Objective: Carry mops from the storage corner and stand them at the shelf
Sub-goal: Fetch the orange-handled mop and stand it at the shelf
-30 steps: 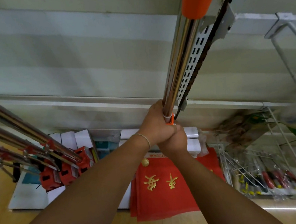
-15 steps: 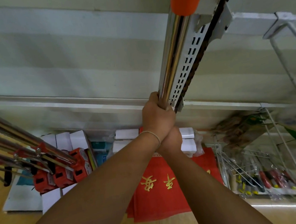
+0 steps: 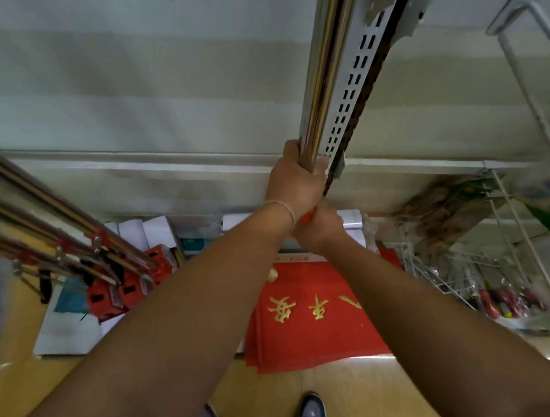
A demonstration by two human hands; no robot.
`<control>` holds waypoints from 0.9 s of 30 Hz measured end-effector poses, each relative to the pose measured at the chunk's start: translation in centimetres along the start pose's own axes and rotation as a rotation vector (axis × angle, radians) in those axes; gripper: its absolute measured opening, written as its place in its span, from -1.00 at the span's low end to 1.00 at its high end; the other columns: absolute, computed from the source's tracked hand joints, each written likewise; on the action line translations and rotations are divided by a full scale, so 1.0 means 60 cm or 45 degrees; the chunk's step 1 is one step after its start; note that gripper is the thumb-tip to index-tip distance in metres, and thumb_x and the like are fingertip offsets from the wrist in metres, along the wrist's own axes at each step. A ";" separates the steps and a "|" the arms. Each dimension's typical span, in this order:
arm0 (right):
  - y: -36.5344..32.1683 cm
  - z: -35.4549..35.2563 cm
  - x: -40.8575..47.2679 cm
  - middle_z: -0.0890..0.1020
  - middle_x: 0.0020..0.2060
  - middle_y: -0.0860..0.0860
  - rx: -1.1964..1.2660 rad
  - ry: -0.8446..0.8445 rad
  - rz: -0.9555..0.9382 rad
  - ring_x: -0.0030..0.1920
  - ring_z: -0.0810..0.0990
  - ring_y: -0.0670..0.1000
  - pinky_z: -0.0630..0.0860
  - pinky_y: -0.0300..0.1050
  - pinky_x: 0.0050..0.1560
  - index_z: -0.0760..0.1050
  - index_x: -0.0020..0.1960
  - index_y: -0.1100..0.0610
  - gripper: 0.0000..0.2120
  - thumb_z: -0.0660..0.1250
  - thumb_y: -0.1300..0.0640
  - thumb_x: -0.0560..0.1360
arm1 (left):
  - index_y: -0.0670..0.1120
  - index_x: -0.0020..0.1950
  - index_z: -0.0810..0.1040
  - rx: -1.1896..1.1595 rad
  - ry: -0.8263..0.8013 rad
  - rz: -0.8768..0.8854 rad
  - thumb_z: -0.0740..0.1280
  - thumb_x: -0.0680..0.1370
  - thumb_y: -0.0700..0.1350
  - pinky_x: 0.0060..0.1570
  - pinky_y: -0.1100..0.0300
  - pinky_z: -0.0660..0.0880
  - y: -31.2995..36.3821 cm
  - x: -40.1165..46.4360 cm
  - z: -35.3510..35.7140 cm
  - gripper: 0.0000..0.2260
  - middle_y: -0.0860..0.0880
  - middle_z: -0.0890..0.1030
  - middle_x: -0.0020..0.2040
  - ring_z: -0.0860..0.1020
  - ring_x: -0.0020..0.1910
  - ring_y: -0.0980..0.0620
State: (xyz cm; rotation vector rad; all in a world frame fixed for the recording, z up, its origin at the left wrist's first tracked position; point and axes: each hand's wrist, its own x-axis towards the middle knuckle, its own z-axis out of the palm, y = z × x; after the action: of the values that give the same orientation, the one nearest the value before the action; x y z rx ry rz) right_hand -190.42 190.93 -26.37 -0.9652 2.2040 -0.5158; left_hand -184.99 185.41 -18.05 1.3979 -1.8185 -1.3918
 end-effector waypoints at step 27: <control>-0.042 -0.077 -0.202 0.32 0.48 0.20 0.011 0.123 -0.081 0.46 0.32 0.22 0.32 0.05 0.38 0.16 0.56 0.16 -0.47 0.18 0.11 0.64 | -0.13 0.54 0.22 0.461 -0.246 -0.054 0.04 0.70 -0.05 0.39 0.03 0.32 -0.038 -0.160 -0.169 -0.59 -0.19 0.37 0.47 0.39 0.39 -0.18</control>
State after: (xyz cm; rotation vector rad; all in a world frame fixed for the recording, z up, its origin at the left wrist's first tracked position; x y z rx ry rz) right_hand -186.37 198.89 -16.61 -1.0284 2.2602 -0.6122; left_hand -172.07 189.67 -14.13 1.5249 -2.2680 -1.3011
